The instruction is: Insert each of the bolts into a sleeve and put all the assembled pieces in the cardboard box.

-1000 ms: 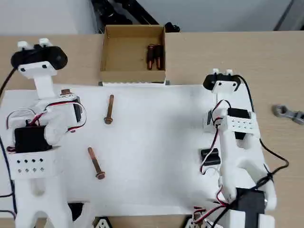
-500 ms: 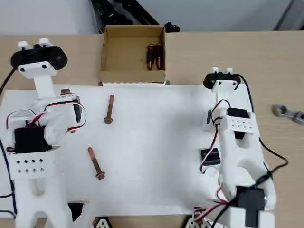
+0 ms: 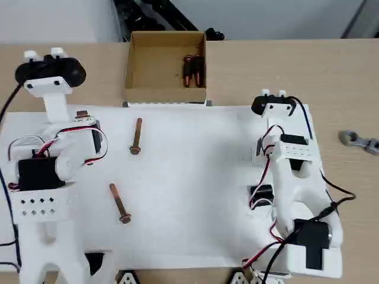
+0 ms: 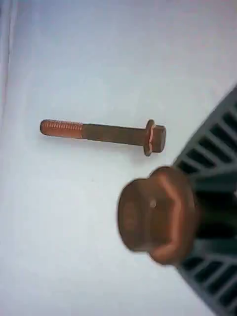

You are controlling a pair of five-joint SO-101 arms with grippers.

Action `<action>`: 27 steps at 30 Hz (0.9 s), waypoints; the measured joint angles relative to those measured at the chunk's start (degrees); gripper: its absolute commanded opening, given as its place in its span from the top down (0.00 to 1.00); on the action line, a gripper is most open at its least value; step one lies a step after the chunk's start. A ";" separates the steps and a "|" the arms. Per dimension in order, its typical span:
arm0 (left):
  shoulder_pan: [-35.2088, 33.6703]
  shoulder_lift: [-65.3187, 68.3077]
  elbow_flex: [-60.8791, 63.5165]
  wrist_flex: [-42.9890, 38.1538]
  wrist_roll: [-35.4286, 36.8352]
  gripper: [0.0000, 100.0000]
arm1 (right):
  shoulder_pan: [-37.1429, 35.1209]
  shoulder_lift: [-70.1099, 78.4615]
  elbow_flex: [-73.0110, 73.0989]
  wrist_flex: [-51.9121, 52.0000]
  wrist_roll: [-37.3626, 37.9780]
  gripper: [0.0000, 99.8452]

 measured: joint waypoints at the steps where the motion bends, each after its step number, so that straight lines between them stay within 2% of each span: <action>1: 0.00 0.00 0.00 0.00 0.00 0.99 | 0.09 0.26 -0.09 0.00 0.00 0.97; 2: 0.00 0.00 0.00 0.00 0.00 0.99 | 0.26 0.35 -0.35 0.00 0.00 1.00; 12: 0.00 0.00 0.00 0.00 0.00 0.99 | 1.32 0.53 -0.97 -0.26 0.09 0.99; 17: 0.00 -0.18 0.00 0.00 0.00 0.99 | 0.09 -2.11 -1.32 4.22 0.09 0.99; 20: 0.00 -0.88 0.00 0.00 0.62 0.99 | -0.62 -9.14 -1.14 7.74 0.18 0.99; 27: 0.00 -5.80 0.00 0.00 0.79 0.99 | -0.70 -37.89 -1.14 15.74 0.18 1.00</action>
